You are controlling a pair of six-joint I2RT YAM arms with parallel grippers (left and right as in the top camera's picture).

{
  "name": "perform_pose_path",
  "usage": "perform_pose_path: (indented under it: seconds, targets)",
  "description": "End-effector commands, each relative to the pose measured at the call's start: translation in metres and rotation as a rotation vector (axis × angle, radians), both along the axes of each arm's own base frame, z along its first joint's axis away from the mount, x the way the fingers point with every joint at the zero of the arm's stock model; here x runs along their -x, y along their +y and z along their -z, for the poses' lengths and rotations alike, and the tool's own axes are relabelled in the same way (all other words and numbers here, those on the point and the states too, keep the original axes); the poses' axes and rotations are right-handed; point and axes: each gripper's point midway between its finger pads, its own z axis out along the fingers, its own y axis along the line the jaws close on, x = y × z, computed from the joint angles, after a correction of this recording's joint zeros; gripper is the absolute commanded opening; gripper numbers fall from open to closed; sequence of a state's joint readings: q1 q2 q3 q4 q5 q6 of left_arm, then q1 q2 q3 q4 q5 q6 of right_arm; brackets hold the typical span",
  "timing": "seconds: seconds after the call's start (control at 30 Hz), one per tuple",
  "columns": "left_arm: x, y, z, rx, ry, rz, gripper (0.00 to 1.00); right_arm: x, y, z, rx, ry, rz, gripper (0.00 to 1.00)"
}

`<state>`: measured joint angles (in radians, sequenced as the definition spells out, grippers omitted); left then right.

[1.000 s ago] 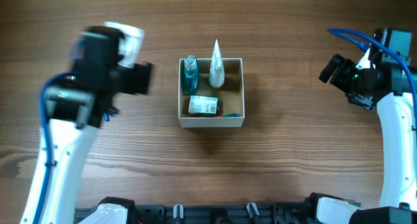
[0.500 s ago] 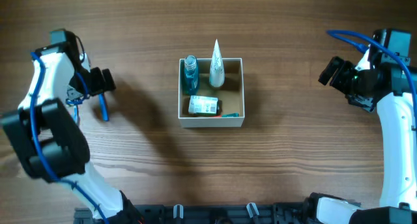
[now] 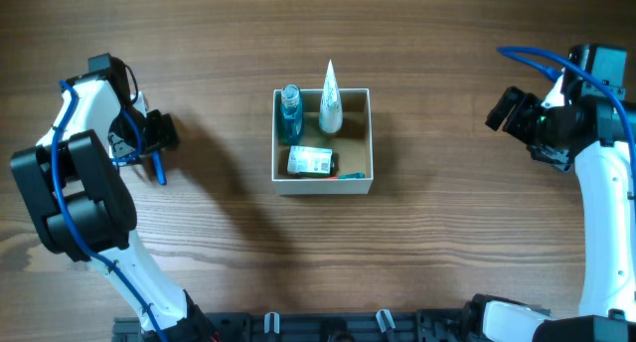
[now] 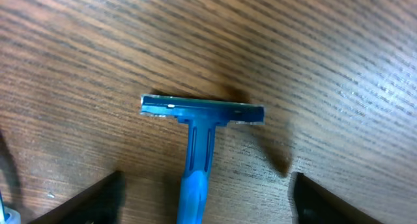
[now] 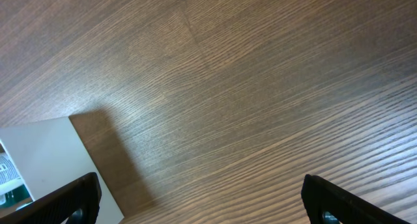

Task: Pack container
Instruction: 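Place the blue razor into the box along its right side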

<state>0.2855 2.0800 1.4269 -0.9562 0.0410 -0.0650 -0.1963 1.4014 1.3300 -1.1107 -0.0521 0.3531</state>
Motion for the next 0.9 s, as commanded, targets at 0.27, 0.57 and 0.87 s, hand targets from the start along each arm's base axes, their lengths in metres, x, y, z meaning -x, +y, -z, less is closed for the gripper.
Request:
perform_pose_path:
  seconds: [0.27, 0.57, 0.87]
  targets:
    - [0.021, -0.015, 0.018, 0.078, 0.095, -0.002, 0.31, 0.002, -0.001, 0.004, 0.007, 0.013, -0.006, 1.00]
    - [0.020, -0.015, 0.018, 0.078, 0.094, -0.003, 0.04, 0.001, -0.001, 0.004, 0.008, 0.013, -0.008, 1.00]
    - [-0.022, -0.037, -0.097, 0.036, -0.123, 0.086, 0.04, 0.001, -0.001, 0.004, 0.008, 0.011, -0.008, 1.00]
